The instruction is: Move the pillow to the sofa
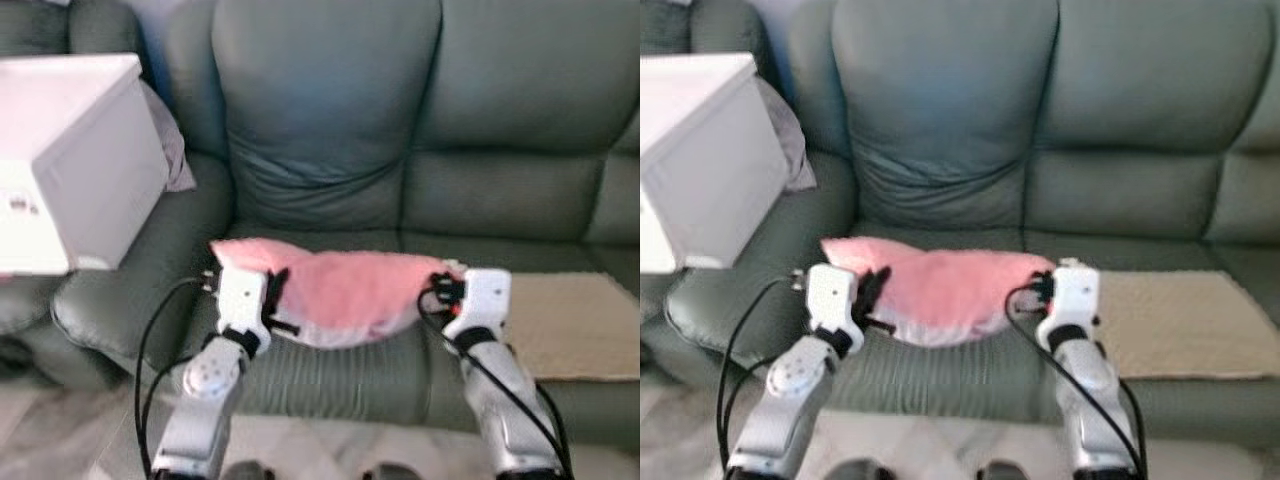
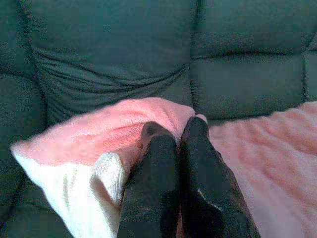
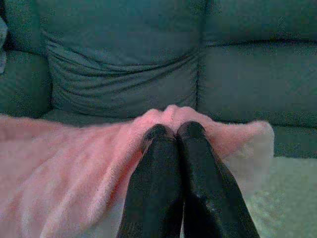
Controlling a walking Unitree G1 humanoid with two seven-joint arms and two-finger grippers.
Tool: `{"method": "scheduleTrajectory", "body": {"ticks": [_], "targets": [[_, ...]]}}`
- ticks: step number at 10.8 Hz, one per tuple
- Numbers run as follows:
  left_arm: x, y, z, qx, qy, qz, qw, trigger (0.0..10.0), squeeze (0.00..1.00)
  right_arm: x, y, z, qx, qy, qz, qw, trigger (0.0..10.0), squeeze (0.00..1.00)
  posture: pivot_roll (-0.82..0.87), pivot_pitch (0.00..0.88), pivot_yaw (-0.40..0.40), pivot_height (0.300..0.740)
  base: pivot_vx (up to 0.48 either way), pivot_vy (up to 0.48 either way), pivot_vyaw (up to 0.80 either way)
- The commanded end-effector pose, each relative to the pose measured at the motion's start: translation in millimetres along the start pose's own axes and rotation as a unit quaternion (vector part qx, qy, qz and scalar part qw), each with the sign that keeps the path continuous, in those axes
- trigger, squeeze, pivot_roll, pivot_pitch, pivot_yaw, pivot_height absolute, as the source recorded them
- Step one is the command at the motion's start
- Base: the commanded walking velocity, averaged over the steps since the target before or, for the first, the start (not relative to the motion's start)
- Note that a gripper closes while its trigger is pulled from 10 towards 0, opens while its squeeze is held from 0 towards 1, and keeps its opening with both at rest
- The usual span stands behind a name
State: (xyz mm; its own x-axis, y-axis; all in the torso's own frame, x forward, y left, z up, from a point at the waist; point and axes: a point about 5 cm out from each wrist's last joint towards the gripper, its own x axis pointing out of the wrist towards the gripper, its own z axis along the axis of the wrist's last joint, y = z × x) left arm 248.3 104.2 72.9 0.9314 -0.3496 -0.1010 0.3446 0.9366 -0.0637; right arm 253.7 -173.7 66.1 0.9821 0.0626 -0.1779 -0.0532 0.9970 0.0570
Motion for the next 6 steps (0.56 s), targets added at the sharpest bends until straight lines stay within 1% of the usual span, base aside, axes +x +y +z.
{"method": "scheduleTrajectory", "body": {"ticks": [1,6], "targets": [[0.1,2.7,4.1,0.004,-0.006,0.003,1.0,10.0,0.0,1.8,6.3,3.7,0.002,-0.007,0.011,1.0,10.0,0.0,-0.04,0.0,-0.008,0.74,0.0,0.405,0.0],[0.9,1.2,4.0,0.01,-0.005,0.0,1.0,10.0,0.0,2.5,5.8,4.6,0.003,-0.009,0.009,1.0,10.0,0.0,-0.04,0.0,-0.008,0.74,0.0,0.48,0.0]]}}
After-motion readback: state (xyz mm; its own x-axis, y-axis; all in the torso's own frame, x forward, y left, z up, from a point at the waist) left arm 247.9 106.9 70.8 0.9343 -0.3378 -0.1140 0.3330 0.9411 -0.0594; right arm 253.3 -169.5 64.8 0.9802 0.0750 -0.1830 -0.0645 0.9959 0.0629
